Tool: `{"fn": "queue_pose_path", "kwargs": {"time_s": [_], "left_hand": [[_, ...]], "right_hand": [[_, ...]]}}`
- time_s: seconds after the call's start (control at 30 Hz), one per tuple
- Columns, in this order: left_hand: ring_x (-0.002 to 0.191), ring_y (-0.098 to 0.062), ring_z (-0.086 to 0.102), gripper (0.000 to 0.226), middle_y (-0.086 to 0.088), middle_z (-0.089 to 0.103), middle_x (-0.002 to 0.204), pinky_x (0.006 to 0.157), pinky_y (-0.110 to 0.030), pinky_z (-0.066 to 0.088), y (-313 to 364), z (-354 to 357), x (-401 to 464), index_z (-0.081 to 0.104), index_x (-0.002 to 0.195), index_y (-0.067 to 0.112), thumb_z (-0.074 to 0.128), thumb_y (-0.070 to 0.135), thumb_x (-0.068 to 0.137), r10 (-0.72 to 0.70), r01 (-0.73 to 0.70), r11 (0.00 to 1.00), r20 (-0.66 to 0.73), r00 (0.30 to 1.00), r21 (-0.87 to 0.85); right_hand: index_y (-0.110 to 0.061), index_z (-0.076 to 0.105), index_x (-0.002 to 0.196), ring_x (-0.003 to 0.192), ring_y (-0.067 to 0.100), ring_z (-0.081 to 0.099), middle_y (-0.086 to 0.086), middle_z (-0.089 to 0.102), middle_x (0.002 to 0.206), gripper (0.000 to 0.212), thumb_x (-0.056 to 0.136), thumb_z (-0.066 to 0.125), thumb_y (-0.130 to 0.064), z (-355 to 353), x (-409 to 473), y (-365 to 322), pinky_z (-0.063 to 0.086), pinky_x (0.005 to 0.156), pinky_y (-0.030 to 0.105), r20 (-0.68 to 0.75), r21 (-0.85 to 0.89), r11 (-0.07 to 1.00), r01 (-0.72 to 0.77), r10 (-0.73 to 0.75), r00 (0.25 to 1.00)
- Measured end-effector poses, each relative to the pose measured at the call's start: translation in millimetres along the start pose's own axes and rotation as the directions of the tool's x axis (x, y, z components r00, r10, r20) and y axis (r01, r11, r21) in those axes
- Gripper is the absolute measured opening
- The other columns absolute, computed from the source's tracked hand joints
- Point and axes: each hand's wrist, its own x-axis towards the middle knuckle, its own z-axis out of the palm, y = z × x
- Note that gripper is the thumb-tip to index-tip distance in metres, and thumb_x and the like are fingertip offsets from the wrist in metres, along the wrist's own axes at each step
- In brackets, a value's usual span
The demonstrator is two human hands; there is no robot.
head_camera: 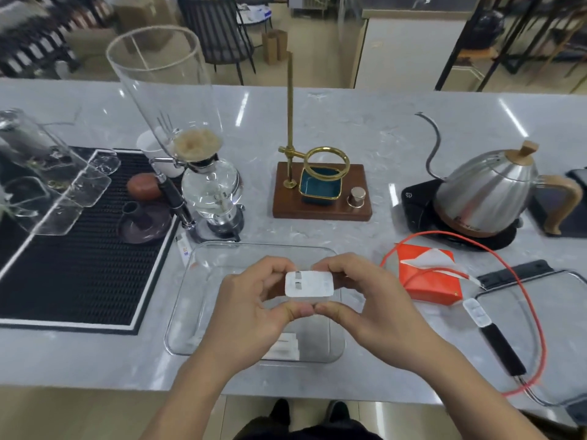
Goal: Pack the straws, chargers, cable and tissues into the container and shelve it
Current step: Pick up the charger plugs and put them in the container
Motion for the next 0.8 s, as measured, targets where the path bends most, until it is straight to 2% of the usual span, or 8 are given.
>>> {"fn": "queue_pose_path", "kwargs": {"time_s": [0.1, 0.27, 0.43, 0.6, 0.67, 0.73, 0.8], "left_hand": [[0.091, -0.009, 0.072, 0.038, 0.008, 0.077, 0.092, 0.085, -0.029, 0.057, -9, -10, 5, 0.067, 0.093, 0.024, 0.089, 0.011, 0.065, -0.059, 0.063, 0.997, 0.093, 0.994, -0.043], [0.093, -0.007, 0.072, 0.035, 0.009, 0.076, 0.096, 0.088, -0.028, 0.057, -19, -18, 11, 0.069, 0.097, 0.028, 0.087, 0.015, 0.070, -0.097, 0.102, 0.995, 0.209, 0.973, -0.012], [0.097, 0.009, 0.065, 0.026, 0.023, 0.073, 0.097, 0.092, -0.016, 0.049, -30, -25, 16, 0.071, 0.096, 0.037, 0.083, 0.030, 0.074, -0.081, 0.031, 0.984, 0.287, 0.954, 0.173], [0.091, 0.011, 0.063, 0.024, 0.023, 0.073, 0.089, 0.090, -0.025, 0.051, -38, -25, 20, 0.074, 0.090, 0.037, 0.084, 0.040, 0.069, -0.116, -0.013, 0.939, 0.350, 0.930, 0.344], [0.087, 0.012, 0.063, 0.023, 0.022, 0.073, 0.086, 0.086, -0.023, 0.052, -40, -24, 20, 0.076, 0.086, 0.036, 0.086, 0.039, 0.065, -0.126, -0.018, 0.928, 0.360, 0.924, 0.372], [0.083, 0.012, 0.063, 0.023, 0.022, 0.073, 0.082, 0.083, -0.025, 0.054, -42, -20, 20, 0.077, 0.081, 0.034, 0.088, 0.038, 0.062, -0.146, -0.011, 0.918, 0.364, 0.920, 0.396], [0.080, 0.007, 0.065, 0.024, 0.019, 0.073, 0.079, 0.080, -0.029, 0.055, -45, -15, 21, 0.077, 0.079, 0.033, 0.088, 0.038, 0.058, -0.168, 0.008, 0.912, 0.357, 0.919, 0.409]], "right_hand": [[-0.023, 0.066, 0.112, 0.097, 0.009, 0.064, -0.012, 0.066, 0.105, 0.036, 0.079, 0.080, -0.020, 6, 3, -1, 0.052, 0.087, 0.026, 0.017, -0.052, 0.997, -0.050, 0.051, 0.999], [-0.028, 0.065, 0.113, 0.097, 0.003, 0.063, -0.016, 0.067, 0.104, 0.039, 0.077, 0.081, -0.026, 9, 5, -2, 0.049, 0.087, 0.022, 0.050, -0.170, 0.978, -0.122, 0.132, 0.990], [-0.029, 0.066, 0.110, 0.095, 0.000, 0.060, -0.018, 0.066, 0.099, 0.036, 0.078, 0.080, -0.026, 9, 9, -5, 0.047, 0.087, 0.021, 0.105, -0.311, 0.935, -0.170, 0.211, 0.972], [-0.030, 0.068, 0.106, 0.090, 0.005, 0.056, -0.011, 0.065, 0.092, 0.031, 0.077, 0.078, -0.032, 17, 14, -9, 0.047, 0.085, 0.028, 0.206, -0.471, 0.873, -0.126, 0.248, 0.946], [-0.029, 0.068, 0.108, 0.093, 0.008, 0.053, -0.010, 0.063, 0.090, 0.032, 0.078, 0.077, -0.033, 20, 15, -7, 0.044, 0.093, 0.028, 0.241, -0.531, 0.842, -0.097, 0.260, 0.935], [-0.030, 0.068, 0.110, 0.098, 0.011, 0.053, -0.011, 0.062, 0.089, 0.033, 0.078, 0.076, -0.036, 23, 15, -3, 0.033, 0.109, 0.026, 0.275, -0.588, 0.806, -0.061, 0.270, 0.923], [-0.030, 0.068, 0.107, 0.098, 0.011, 0.055, -0.011, 0.064, 0.090, 0.033, 0.076, 0.076, -0.038, 26, 15, 0, 0.026, 0.115, 0.026, 0.289, -0.628, 0.778, -0.029, 0.267, 0.919]]}}
